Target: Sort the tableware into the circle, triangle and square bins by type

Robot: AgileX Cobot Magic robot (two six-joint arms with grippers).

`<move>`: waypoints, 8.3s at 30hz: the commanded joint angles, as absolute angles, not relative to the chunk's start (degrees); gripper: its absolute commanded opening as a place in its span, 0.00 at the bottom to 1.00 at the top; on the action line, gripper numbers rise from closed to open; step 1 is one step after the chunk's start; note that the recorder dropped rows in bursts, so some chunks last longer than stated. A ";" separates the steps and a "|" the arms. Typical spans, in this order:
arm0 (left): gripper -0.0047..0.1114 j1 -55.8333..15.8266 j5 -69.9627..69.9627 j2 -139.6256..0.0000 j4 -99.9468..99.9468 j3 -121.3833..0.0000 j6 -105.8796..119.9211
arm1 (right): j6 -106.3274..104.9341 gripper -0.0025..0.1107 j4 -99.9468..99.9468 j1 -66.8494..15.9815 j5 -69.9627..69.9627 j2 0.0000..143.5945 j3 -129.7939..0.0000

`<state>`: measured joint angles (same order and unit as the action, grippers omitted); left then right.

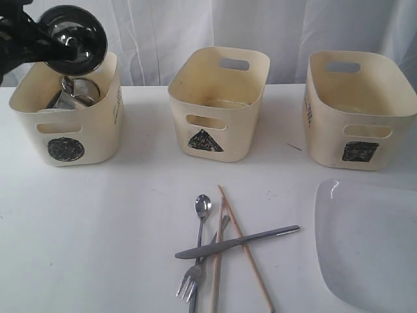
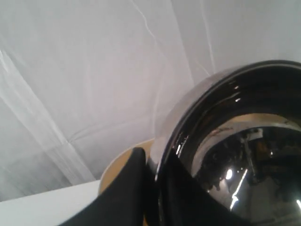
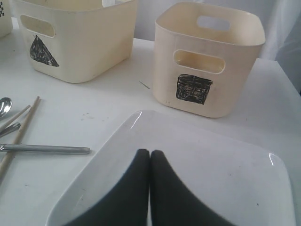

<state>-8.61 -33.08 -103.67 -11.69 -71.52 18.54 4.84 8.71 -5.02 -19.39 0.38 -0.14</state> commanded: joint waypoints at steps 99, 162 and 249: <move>0.04 6.92 10.27 -11.32 -31.18 -3.38 27.76 | 4.89 0.02 8.64 -4.60 -19.22 0.00 0.00; 0.04 6.67 13.32 -0.48 -8.49 0.00 4.44 | 7.46 0.02 5.42 -4.60 -11.74 0.00 0.00; 0.04 6.67 13.31 0.00 -8.49 0.00 4.44 | -64.25 0.36 -2.52 -25.35 -40.70 108.14 -61.59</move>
<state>6.61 13.38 -0.28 -8.10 -0.17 4.11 -63.57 -2.56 -25.72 -40.29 107.33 -61.42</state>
